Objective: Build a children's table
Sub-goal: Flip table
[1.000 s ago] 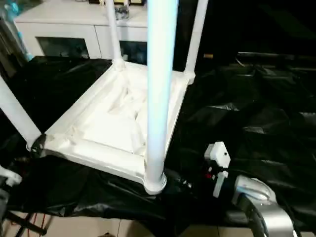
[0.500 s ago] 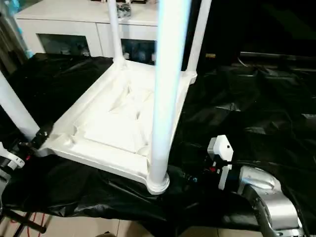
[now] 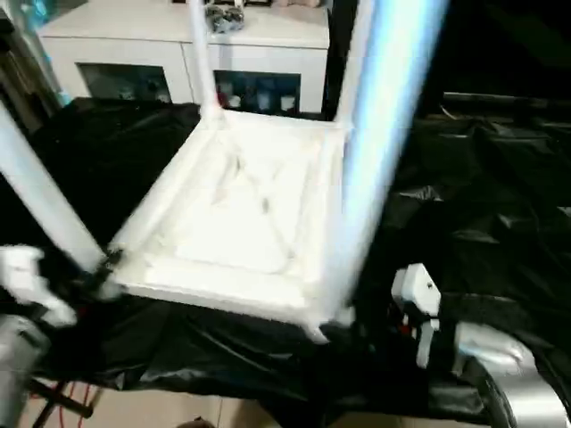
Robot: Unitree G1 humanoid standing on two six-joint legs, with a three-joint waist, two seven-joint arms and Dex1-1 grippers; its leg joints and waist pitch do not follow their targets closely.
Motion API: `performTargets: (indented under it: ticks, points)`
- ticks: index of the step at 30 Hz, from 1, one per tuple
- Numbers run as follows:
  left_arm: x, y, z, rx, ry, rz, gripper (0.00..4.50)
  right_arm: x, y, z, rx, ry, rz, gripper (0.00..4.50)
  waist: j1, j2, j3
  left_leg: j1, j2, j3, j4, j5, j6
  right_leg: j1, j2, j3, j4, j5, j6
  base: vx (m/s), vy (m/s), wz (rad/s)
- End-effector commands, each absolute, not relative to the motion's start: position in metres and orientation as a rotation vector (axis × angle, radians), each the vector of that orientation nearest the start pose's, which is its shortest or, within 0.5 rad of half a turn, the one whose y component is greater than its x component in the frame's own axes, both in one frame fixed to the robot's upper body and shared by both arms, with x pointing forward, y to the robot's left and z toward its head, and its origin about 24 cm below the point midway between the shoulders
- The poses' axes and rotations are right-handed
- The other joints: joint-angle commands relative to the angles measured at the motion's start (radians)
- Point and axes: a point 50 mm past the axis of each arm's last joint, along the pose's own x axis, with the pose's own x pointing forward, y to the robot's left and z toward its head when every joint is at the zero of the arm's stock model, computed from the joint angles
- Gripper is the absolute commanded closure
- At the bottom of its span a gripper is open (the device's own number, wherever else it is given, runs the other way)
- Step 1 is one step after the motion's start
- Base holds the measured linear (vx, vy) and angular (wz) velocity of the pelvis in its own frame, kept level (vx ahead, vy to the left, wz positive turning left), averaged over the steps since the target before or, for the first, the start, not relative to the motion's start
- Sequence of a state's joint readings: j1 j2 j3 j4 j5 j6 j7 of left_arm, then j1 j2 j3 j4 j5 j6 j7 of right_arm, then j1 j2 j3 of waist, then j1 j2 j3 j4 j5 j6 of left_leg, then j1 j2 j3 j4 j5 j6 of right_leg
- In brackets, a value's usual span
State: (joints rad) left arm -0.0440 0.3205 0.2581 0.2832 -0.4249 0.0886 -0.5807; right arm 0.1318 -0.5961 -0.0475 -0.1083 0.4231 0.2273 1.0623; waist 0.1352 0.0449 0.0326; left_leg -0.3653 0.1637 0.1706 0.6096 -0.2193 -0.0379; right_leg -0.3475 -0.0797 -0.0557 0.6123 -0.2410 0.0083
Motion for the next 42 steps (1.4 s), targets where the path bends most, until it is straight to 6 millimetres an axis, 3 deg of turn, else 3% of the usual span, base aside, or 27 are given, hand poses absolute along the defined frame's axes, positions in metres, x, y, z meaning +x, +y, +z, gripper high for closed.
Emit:
performTargets:
  ticks: [1,3,6,8,9,11,12,20,22,23,26,30,34,36,37,39,42]
  points:
    - [0.247,0.246,0.016,-0.212,0.189,-0.272,1.39,0.199,-0.221,0.059,-0.044,0.304,1.032,0.00,-0.007,-0.001,-0.032,0.013,0.081,-0.032,-0.097,-0.251,0.035,0.018,-0.084,0.052,-0.078,-0.126,-0.217,0.000,0.000,0.00]
    - [0.250,0.235,0.021,-0.222,0.170,-0.235,1.55,0.188,-0.224,0.059,-0.033,0.331,1.036,0.00,0.000,0.004,-0.031,0.014,0.081,-0.032,-0.096,-0.262,0.032,0.016,-0.084,0.053,-0.085,-0.167,-0.192,0.000,0.000,0.00]
    - [0.253,0.228,0.022,-0.216,0.175,-0.189,1.71,0.186,-0.224,0.060,-0.042,0.327,1.017,0.00,0.002,0.010,-0.033,0.010,0.080,-0.034,-0.093,-0.231,0.041,0.016,-0.082,0.050,-0.084,-0.146,-0.181,0.000,0.000,0.00]
    - [0.255,0.225,0.022,-0.220,0.176,-0.168,1.76,0.188,-0.221,0.059,-0.042,0.319,1.006,0.00,0.000,0.006,-0.032,0.006,0.076,-0.034,-0.093,-0.220,0.050,0.017,-0.081,0.048,-0.087,-0.165,-0.170,0.000,0.000,0.00]
    - [0.256,0.223,0.022,-0.246,0.176,-0.134,1.82,0.191,-0.216,0.058,-0.048,0.305,0.986,0.00,-0.001,-0.001,-0.033,0.004,0.075,-0.033,-0.092,-0.209,0.054,0.016,-0.081,0.048,-0.087,-0.176,-0.164,0.000,0.000,0.00]
    - [0.257,0.219,0.023,-0.277,0.163,-0.116,1.88,0.192,-0.209,0.057,-0.032,0.298,0.991,0.00,-0.003,0.005,-0.033,0.005,0.074,-0.034,-0.091,-0.201,0.053,0.013,-0.079,0.046,-0.087,-0.190,-0.163,0.000,0.000,0.00]
    - [0.258,0.214,0.027,-0.331,0.137,-0.108,1.88,0.191,-0.200,0.057,0.004,0.289,1.008,0.00,-0.001,-0.010,-0.034,0.004,0.075,-0.033,-0.091,-0.182,0.058,0.014,-0.080,0.047,-0.086,-0.186,-0.160,0.000,0.000,0.00]
    - [0.256,0.194,0.039,-0.533,0.076,-0.122,1.89,0.184,-0.186,0.058,0.061,0.282,1.057,0.00,0.005,-0.007,-0.041,0.002,0.077,-0.032,-0.080,-0.089,0.096,0.011,-0.077,0.046,-0.071,-0.049,-0.171,0.000,0.000,0.00]
    - [0.254,0.191,0.039,-0.595,0.078,-0.119,1.89,0.187,-0.195,0.065,0.063,0.261,1.027,0.00,0.008,-0.007,-0.043,0.001,0.075,-0.030,-0.075,-0.064,0.109,0.010,-0.075,0.046,-0.068,-0.002,-0.178,0.000,0.000,0.00]
    - [0.254,0.191,0.038,-0.607,0.085,-0.109,1.89,0.189,-0.200,0.069,0.073,0.242,0.998,0.00,0.009,-0.011,-0.046,-0.005,0.073,-0.030,-0.071,-0.043,0.126,0.014,-0.076,0.045,-0.062,0.034,-0.179,0.000,0.000,0.00]
    - [0.254,0.190,0.036,-0.579,0.104,-0.119,1.89,0.204,-0.224,0.085,0.105,0.149,0.820,0.00,0.006,-0.012,-0.046,-0.011,0.068,-0.029,-0.066,-0.016,0.147,0.011,-0.074,0.043,-0.060,0.061,-0.178,0.000,0.000,0.00]
    - [0.255,0.189,0.037,-0.528,0.113,-0.133,1.89,0.215,-0.249,0.107,0.175,0.020,0.677,0.00,0.001,-0.007,-0.043,-0.008,0.069,-0.027,-0.071,-0.080,0.121,0.009,-0.075,0.041,-0.072,-0.075,-0.171,0.000,0.000,0.00]
    - [0.257,0.192,0.037,-0.461,0.129,-0.117,1.89,0.222,-0.267,0.124,0.235,-0.090,0.586,0.00,-0.003,-0.008,-0.047,-0.010,0.068,-0.027,-0.068,-0.048,0.113,0.012,-0.071,0.040,-0.067,-0.026,-0.161,0.000,0.000,0.00]
    - [0.258,0.193,0.037,-0.451,0.125,-0.106,1.91,0.226,-0.271,0.126,0.254,-0.108,0.547,0.00,-0.008,-0.007,-0.048,-0.011,0.065,-0.027,-0.066,-0.024,0.121,0.012,-0.070,0.037,-0.063,0.011,-0.166,0.000,0.000,0.00]
    - [0.260,0.195,0.038,-0.455,0.122,-0.094,1.96,0.230,-0.276,0.126,0.256,-0.114,0.496,0.00,-0.014,-0.012,-0.050,-0.011,0.064,-0.026,-0.064,-0.009,0.126,0.012,-0.070,0.036,-0.062,0.030,-0.173,0.000,0.000,0.00]
    - [0.260,0.196,0.039,-0.463,0.120,-0.085,1.96,0.233,-0.282,0.124,0.259,-0.124,0.423,0.00,-0.019,-0.009,-0.051,-0.013,0.063,-0.026,-0.062,0.006,0.129,0.013,-0.070,0.034,-0.058,0.045,-0.183,0.000,0.000,0.00]
    - [0.261,0.197,0.039,-0.472,0.123,-0.083,2.00,0.236,-0.292,0.124,0.362,-0.176,0.326,0.00,-0.027,-0.011,-0.055,-0.013,0.061,-0.025,-0.057,0.039,0.148,0.015,-0.071,0.034,-0.052,0.085,-0.200,0.000,0.000,0.00]
